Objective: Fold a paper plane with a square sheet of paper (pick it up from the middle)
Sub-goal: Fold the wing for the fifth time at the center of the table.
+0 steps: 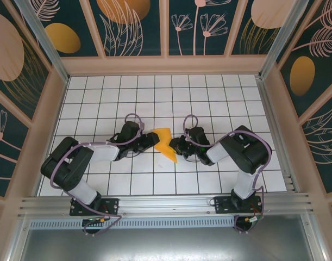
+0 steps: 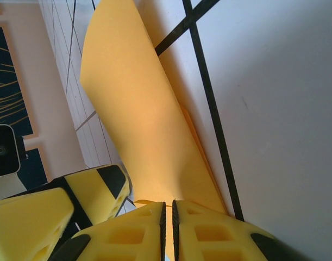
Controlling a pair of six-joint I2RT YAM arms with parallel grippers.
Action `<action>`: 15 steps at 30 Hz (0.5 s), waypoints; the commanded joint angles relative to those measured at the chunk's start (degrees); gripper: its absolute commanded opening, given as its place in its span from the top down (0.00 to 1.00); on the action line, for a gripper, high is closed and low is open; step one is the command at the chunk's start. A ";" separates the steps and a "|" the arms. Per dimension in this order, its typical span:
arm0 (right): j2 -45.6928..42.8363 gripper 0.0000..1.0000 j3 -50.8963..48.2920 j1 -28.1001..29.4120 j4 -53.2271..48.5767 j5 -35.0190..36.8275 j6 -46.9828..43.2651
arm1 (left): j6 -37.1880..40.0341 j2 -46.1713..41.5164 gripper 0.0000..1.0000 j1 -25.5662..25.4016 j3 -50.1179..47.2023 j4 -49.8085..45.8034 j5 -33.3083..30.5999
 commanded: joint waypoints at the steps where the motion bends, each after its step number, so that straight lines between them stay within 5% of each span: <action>1: 3.86 0.84 -0.65 0.39 -6.59 2.09 0.12 | -0.90 1.19 0.38 0.33 0.85 3.06 1.88; 15: 4.27 0.84 -0.01 0.39 -7.03 1.88 -0.15 | -2.15 4.93 0.39 0.37 1.37 6.09 5.26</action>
